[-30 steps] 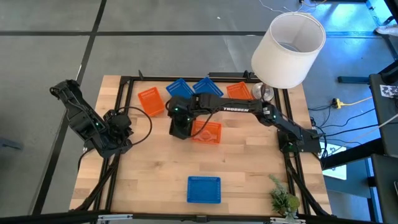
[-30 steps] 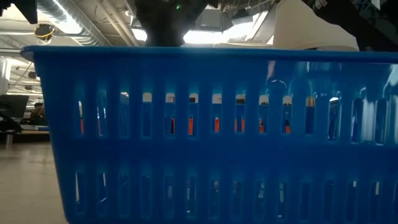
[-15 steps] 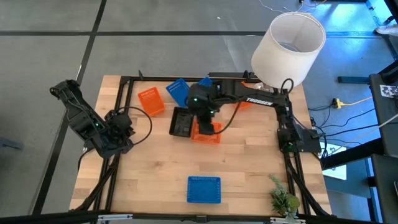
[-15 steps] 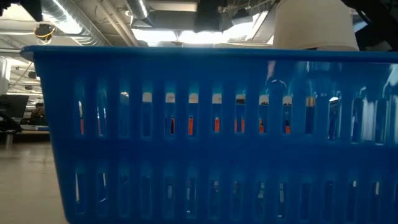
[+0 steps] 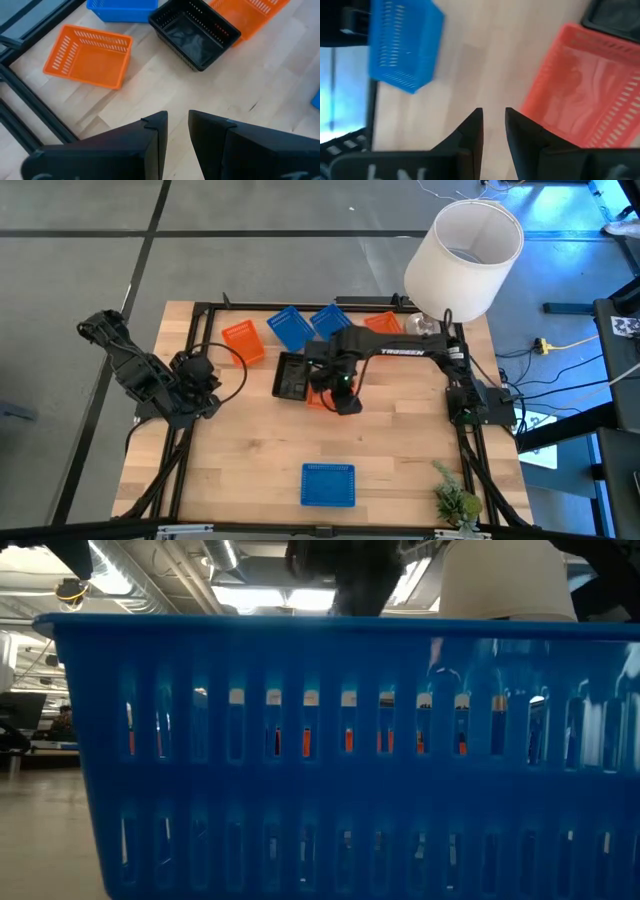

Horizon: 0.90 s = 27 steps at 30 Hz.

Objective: Stack baskets by color
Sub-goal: Stack the center orange basket bin on top of the top right orange basket bin

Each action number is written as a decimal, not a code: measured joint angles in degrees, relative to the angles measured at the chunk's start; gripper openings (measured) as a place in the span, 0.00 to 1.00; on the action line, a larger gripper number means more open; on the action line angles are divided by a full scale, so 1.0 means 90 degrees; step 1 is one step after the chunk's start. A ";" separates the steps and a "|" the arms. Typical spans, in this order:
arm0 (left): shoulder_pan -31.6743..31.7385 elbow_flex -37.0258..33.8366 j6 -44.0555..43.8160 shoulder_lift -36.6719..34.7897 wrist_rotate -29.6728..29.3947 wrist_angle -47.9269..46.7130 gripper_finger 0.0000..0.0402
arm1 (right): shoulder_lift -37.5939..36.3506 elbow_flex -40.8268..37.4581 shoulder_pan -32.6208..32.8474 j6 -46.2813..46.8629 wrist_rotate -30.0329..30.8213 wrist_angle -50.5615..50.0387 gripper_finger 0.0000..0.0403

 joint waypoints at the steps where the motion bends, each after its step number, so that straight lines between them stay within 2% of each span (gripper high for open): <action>1: -0.0001 -0.0002 0.0000 0.0000 0.0002 0.0000 0.17 | 0.0000 -0.0181 0.0000 0.0028 0.0020 0.0213 0.20; 4: -0.0002 -0.0002 0.0002 0.0000 0.0011 0.0000 0.17 | 0.0001 -0.0674 0.0013 0.0398 0.0218 0.0735 0.20; 8: -0.0002 -0.0002 0.0003 0.0000 0.0013 -0.0005 0.17 | 0.0002 -0.1146 0.0118 0.0674 0.0945 0.1024 0.20; 13: -0.0002 -0.0002 0.0225 0.0000 0.0013 -0.0003 0.17 | 0.0002 -0.1519 0.0185 0.0835 0.0996 0.1700 0.20; 27: -0.0002 -0.0002 0.0338 0.0000 0.0015 -0.0004 0.17 | 0.0007 -0.2282 0.0192 0.1005 0.1013 0.2455 0.20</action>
